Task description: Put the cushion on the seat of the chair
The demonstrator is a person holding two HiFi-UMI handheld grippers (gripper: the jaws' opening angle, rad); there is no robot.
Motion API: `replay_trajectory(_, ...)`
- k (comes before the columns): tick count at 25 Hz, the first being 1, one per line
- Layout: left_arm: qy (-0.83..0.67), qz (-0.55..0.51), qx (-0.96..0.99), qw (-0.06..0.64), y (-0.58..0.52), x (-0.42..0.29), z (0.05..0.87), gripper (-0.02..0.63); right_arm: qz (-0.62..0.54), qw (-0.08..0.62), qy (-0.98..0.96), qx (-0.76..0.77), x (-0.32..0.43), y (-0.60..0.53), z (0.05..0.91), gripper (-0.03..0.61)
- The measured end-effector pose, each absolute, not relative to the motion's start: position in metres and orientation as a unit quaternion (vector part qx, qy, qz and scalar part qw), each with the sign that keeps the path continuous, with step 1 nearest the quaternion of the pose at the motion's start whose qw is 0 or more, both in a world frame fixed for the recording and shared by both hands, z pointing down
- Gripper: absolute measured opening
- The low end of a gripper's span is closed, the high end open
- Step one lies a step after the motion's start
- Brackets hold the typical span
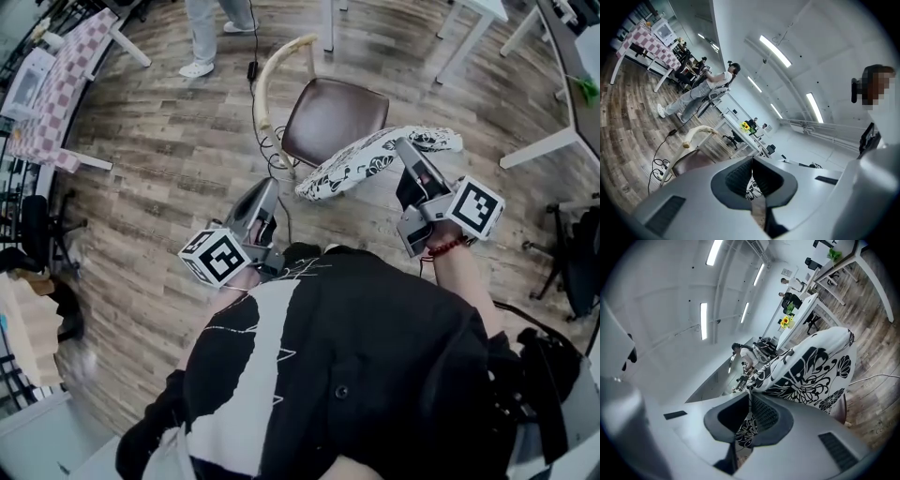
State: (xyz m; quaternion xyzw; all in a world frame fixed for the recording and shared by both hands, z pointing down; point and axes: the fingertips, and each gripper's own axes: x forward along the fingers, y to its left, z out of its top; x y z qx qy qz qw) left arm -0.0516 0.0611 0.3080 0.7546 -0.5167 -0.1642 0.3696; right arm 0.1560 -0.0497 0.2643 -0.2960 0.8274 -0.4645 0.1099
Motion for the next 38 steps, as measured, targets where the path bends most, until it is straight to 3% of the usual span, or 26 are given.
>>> replay_trajectory(10,-0.536,-0.151,0.748,0.361,0.053,-0.067,0.327,0.015,-0.510,0.139,0.789,-0.313,0.151,-0.080,0.294,0.028)
replay_trajectory(38,-0.415,-0.049,0.783,0.460,-0.190,-0.126,0.378,0.015,-0.578,0.157,0.682,-0.420,0.066,-0.297,0.345,0.028)
